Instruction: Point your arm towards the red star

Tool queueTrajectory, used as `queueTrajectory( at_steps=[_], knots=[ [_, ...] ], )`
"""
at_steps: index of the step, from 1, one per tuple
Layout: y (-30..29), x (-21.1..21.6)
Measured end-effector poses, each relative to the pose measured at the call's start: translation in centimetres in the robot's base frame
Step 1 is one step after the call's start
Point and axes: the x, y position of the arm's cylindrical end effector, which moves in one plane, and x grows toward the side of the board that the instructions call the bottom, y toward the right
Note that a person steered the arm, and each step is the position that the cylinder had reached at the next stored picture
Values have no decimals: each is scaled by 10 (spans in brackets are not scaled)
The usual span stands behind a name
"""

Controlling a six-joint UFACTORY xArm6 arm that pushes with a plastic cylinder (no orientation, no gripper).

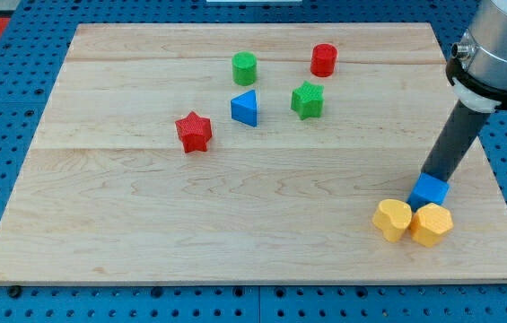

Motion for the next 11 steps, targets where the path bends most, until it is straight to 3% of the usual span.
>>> queueTrajectory(
  at_steps=[1, 3, 5, 7, 8, 9, 11],
  knots=[
    [-25, -17],
    [-138, -30],
    [-210, -18],
    [-329, -16],
    [-366, -51],
    [-364, -79],
    [-318, -81]
  ],
)
